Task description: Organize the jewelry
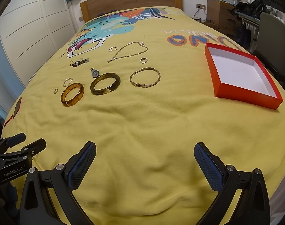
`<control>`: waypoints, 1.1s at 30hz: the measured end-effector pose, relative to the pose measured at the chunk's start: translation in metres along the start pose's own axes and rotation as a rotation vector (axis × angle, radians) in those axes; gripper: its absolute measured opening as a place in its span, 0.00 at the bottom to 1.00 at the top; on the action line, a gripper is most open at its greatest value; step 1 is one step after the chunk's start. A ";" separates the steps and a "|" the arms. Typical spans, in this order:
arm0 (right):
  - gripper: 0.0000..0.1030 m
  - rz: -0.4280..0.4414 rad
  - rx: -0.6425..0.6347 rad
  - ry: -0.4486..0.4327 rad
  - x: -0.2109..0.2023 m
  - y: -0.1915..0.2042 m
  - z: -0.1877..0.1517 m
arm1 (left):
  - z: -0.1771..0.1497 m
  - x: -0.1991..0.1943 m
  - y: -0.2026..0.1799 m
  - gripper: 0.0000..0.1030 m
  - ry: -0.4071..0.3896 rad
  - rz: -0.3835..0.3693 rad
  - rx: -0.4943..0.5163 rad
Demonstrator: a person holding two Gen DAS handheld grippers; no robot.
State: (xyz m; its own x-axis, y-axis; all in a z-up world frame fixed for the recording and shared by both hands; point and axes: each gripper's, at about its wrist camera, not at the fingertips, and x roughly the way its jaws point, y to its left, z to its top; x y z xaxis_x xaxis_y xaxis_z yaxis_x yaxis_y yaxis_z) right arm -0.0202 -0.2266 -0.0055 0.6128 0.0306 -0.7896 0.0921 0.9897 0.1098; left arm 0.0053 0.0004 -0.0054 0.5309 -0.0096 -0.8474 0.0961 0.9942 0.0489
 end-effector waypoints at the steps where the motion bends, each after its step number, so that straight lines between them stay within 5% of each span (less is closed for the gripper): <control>1: 0.99 0.001 0.000 0.000 0.000 0.000 0.000 | 0.000 0.000 0.000 0.83 0.001 -0.001 0.000; 25: 0.98 0.041 0.005 0.018 0.011 -0.003 0.005 | 0.014 0.011 0.017 0.83 0.031 -0.049 -0.062; 33: 0.72 0.085 -0.017 0.020 0.033 -0.005 0.040 | 0.063 0.041 0.036 0.82 0.025 -0.075 -0.144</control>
State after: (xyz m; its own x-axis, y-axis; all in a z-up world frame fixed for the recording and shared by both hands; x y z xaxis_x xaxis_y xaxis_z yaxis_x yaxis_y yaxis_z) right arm 0.0309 -0.2362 -0.0080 0.6021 0.1171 -0.7898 0.0267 0.9857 0.1665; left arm 0.0838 0.0287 -0.0049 0.5059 -0.0831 -0.8586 0.0121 0.9959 -0.0893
